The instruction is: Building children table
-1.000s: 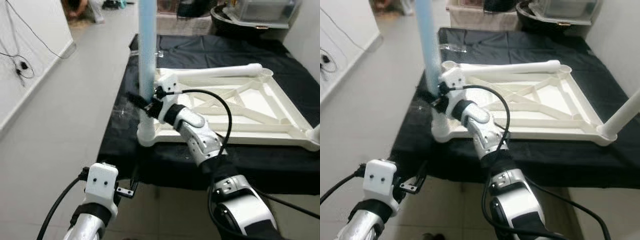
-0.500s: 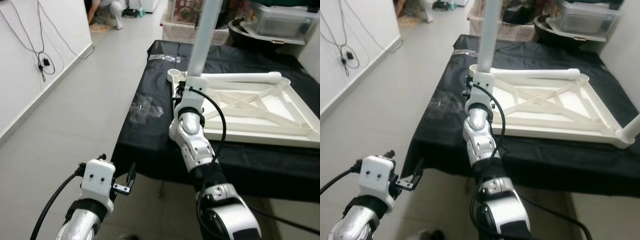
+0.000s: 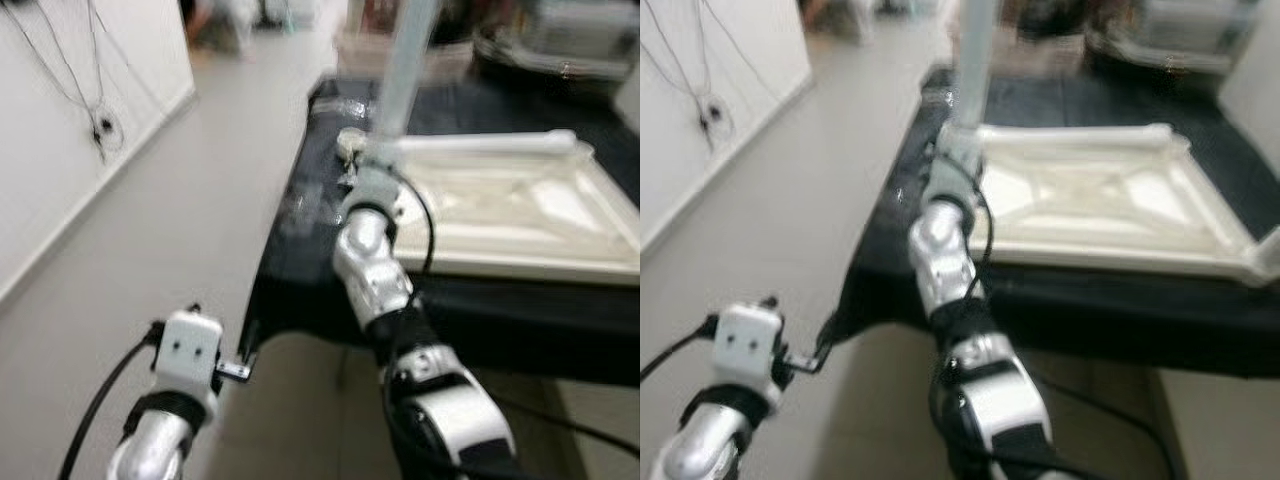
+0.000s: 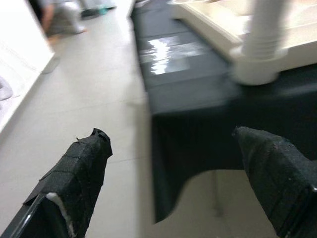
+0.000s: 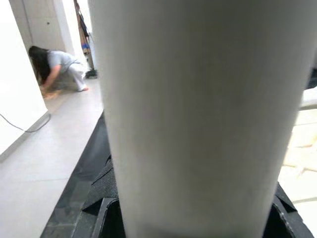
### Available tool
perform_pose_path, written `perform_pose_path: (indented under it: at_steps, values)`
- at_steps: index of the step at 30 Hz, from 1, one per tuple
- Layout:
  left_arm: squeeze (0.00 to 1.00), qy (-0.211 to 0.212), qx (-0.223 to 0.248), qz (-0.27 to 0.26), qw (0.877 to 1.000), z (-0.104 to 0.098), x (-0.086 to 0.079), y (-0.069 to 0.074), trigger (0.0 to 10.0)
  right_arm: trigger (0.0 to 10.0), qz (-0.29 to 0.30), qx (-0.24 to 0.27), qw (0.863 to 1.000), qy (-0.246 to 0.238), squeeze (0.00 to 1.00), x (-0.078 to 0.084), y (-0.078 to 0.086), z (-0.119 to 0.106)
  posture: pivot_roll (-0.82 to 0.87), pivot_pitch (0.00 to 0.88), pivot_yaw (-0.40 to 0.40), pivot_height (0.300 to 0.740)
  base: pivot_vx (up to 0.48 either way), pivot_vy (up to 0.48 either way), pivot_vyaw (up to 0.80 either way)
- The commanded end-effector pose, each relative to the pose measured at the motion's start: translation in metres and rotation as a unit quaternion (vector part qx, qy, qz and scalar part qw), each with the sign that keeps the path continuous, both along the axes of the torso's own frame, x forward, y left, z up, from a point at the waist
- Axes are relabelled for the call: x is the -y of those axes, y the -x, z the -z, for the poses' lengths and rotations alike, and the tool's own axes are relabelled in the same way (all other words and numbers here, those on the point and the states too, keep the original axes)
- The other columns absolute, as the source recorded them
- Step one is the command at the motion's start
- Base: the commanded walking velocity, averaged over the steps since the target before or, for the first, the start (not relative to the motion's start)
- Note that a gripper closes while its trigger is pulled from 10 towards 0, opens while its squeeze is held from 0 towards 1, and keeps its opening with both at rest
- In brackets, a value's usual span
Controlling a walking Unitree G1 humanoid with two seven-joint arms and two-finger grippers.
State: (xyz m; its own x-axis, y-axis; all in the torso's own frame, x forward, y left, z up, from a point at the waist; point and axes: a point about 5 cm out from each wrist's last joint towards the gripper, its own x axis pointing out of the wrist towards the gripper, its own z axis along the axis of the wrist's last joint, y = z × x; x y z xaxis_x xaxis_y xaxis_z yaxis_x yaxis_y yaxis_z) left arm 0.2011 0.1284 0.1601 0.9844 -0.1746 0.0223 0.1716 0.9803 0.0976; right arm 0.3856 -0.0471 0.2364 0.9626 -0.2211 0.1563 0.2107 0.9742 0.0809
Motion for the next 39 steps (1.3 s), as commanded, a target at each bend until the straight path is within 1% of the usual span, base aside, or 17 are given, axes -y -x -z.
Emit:
perform_pose_path:
  at_steps: [1, 11, 12, 13, 14, 17, 18, 20, 21, 22, 25, 26, 27, 29, 33, 36, 39]
  values:
    - [0.00, -0.005, -0.011, -0.003, 1.000, 0.005, -0.002, 0.002, 10.0, 10.0, -0.005, -0.076, 0.996, -0.045, 0.00, -0.016, 0.006, 0.032, 0.10, 0.126, -0.021, 0.740, 0.000, 0.000, 0.00]
    - [0.00, -0.003, -0.013, -0.006, 1.000, 0.006, -0.001, 0.002, 10.0, 10.0, 0.009, -0.064, 0.997, -0.036, 0.00, -0.005, -0.002, 0.027, 0.10, 0.136, -0.026, 0.740, 0.000, 0.000, 0.00]
    - [0.00, -0.002, -0.013, -0.006, 1.000, 0.006, -0.002, 0.002, 10.0, 10.0, 0.008, -0.061, 0.997, -0.035, 0.52, -0.005, -0.003, 0.026, 0.10, 0.136, -0.026, 0.740, 0.000, 0.000, 0.00]
    - [0.00, -0.002, -0.013, -0.006, 1.000, 0.006, -0.002, 0.002, 10.0, 10.0, 0.008, -0.061, 0.997, -0.035, 0.52, -0.005, -0.003, 0.026, 0.10, 0.136, -0.026, 0.740, 0.000, 0.000, 0.00]
    - [0.00, -0.003, -0.012, -0.006, 1.000, 0.006, -0.002, 0.001, 10.0, 10.0, 0.000, -0.058, 0.998, -0.034, 1.00, -0.005, -0.003, 0.025, 0.10, 0.135, -0.025, 0.740, 0.000, 0.000, 0.00]
    - [0.00, -0.004, -0.011, -0.005, 1.000, 0.005, -0.001, 0.001, 10.0, 10.0, -0.014, -0.051, 0.998, -0.026, 1.00, -0.006, -0.005, 0.022, 0.09, 0.136, -0.025, 0.740, 0.000, 0.000, 0.00]
    - [0.00, -0.003, -0.011, -0.005, 1.000, 0.005, -0.001, 0.001, 10.0, 10.0, -0.024, -0.043, 0.998, -0.024, 0.05, -0.006, -0.006, 0.019, 0.09, 0.134, -0.024, 0.740, 0.000, 0.000, 0.00]
    - [0.00, -0.003, -0.011, -0.005, 1.000, 0.005, -0.001, 0.001, 10.0, 10.0, -0.030, -0.038, 0.999, -0.024, 0.05, -0.006, -0.007, 0.018, 0.09, 0.134, -0.024, 0.740, 0.000, 0.000, 0.00]
    - [0.00, -0.003, -0.011, -0.005, 1.000, 0.005, -0.002, 0.001, 10.0, 10.0, -0.041, -0.028, 0.998, -0.024, 0.00, -0.006, -0.008, 0.014, 0.09, 0.134, -0.024, 0.740, 0.000, 0.000, 0.00]
    - [0.00, -0.003, -0.011, -0.005, 1.000, 0.005, -0.002, 0.001, 10.0, 10.0, -0.041, -0.028, 0.998, -0.024, 0.00, -0.006, -0.008, 0.014, 0.09, 0.134, -0.024, 0.740, 0.000, 0.000, 0.00]
    - [0.00, -0.003, -0.011, -0.006, 1.000, 0.006, -0.002, 0.003, 10.0, 10.0, -0.086, 0.021, 0.996, -0.023, 0.00, 0.006, -0.013, 0.000, 0.09, 0.134, -0.024, 0.740, 0.000, 0.000, 0.00]
    - [0.00, -0.003, -0.011, -0.006, 1.000, 0.006, -0.002, 0.003, 10.0, 10.0, -0.086, 0.021, 0.996, -0.023, 0.00, 0.006, -0.013, 0.000, 0.09, 0.134, -0.024, 0.740, 0.000, 0.000, 0.00]
    - [0.00, -0.003, -0.011, -0.006, 1.000, 0.006, -0.002, 0.003, 10.0, 10.0, -0.133, 0.039, 0.990, -0.031, 0.00, 0.009, -0.015, -0.007, 0.09, 0.134, -0.024, 0.740, 0.000, 0.000, 0.00]
    - [0.00, -0.003, -0.010, -0.006, 1.000, 0.005, -0.001, 0.003, 10.0, 10.0, -0.146, 0.044, 0.988, -0.028, 0.00, 0.012, -0.017, -0.009, 0.09, 0.132, -0.026, 0.740, 0.000, 0.000, 0.00]
    - [0.00, -0.003, -0.009, -0.008, 1.000, 0.004, -0.001, 0.002, 10.0, 10.0, -0.253, 0.052, 0.966, -0.031, 0.00, 0.021, -0.023, -0.016, 0.09, 0.134, -0.027, 0.740, 0.000, 0.000, 0.00]
    - [0.00, -0.001, -0.009, -0.009, 1.000, 0.004, -0.001, 0.001, 10.0, 10.0, -0.264, 0.053, 0.963, -0.019, 0.00, 0.026, -0.024, -0.017, 0.09, 0.135, -0.028, 0.740, 0.000, 0.000, 0.00]
    - [0.00, 0.001, -0.008, -0.010, 1.000, 0.004, -0.001, 0.001, 10.0, 10.0, -0.250, 0.046, 0.967, 0.009, 0.00, 0.035, -0.027, -0.015, 0.09, 0.135, -0.028, 0.740, 0.000, 0.000, 0.00]
